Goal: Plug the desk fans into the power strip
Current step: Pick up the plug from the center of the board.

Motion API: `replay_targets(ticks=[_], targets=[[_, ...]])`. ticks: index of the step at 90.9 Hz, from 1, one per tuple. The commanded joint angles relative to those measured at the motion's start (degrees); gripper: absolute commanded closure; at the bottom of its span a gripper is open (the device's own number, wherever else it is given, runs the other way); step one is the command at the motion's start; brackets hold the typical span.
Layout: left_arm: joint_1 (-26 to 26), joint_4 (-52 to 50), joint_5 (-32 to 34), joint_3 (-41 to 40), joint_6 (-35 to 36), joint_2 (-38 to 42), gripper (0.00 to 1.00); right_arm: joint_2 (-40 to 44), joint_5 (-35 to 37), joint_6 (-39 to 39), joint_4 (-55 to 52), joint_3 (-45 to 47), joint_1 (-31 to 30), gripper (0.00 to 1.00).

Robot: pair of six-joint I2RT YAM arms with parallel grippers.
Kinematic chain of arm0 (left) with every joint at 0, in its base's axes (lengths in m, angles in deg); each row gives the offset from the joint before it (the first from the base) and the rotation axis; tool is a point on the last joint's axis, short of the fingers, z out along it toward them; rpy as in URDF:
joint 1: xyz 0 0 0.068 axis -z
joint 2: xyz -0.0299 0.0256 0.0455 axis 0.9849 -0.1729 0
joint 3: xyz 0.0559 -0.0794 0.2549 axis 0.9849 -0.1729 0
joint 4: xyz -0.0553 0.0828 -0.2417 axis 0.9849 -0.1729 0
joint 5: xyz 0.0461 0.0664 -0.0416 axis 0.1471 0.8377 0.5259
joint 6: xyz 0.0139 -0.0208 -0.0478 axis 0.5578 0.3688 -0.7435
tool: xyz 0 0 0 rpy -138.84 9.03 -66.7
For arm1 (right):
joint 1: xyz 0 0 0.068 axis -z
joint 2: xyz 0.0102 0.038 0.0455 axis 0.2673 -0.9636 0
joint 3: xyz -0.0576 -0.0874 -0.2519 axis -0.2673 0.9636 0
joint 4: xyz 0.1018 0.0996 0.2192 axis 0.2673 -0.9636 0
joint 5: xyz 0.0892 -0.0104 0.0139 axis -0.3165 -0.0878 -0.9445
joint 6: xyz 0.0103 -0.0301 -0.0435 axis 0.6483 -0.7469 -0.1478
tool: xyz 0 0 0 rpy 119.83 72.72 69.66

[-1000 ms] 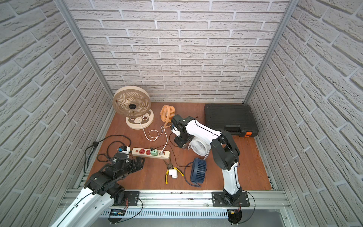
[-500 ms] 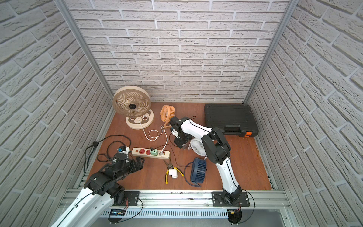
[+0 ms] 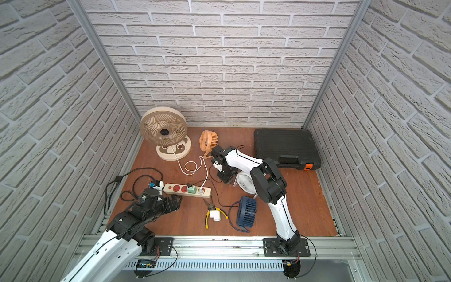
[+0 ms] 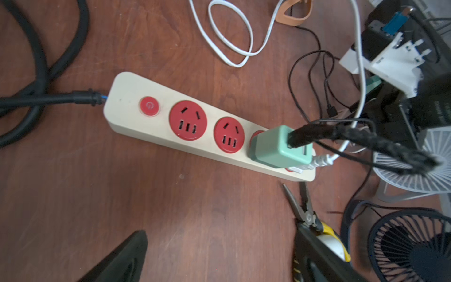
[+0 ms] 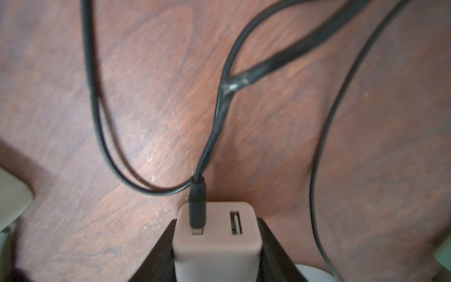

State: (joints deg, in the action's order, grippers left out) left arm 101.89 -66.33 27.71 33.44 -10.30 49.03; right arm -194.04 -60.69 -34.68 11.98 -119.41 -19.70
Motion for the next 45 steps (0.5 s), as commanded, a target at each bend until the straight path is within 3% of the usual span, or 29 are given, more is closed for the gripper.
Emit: replay_targets(ticks=[1, 17, 26, 36, 45], targets=[[-0.3, 5.6, -3.9, 1.7, 1.3, 0.1, 0.02, 9.7, -3.4, 3.2, 5.0, 3.4, 0.8, 0.97], [-0.3, 9.4, -8.2, 3.2, 2.4, -0.9, 0.02, 21.9, -11.9, 10.4, 13.8, 10.2, 2.4, 0.97], [-0.2, 12.6, -10.3, 4.2, 2.9, -2.1, 0.02, 28.6, -20.9, 17.6, 22.1, 15.1, 4.1, 0.97], [0.2, 14.9, -11.1, 6.1, 4.4, -3.8, 0.02, 34.1, -28.8, 29.4, 34.3, 20.8, 4.7, 0.97], [2.1, 17.4, -10.1, 8.2, 6.6, -5.5, 0.02, 36.4, -34.4, 44.9, 51.1, 27.4, 4.6, 0.97]])
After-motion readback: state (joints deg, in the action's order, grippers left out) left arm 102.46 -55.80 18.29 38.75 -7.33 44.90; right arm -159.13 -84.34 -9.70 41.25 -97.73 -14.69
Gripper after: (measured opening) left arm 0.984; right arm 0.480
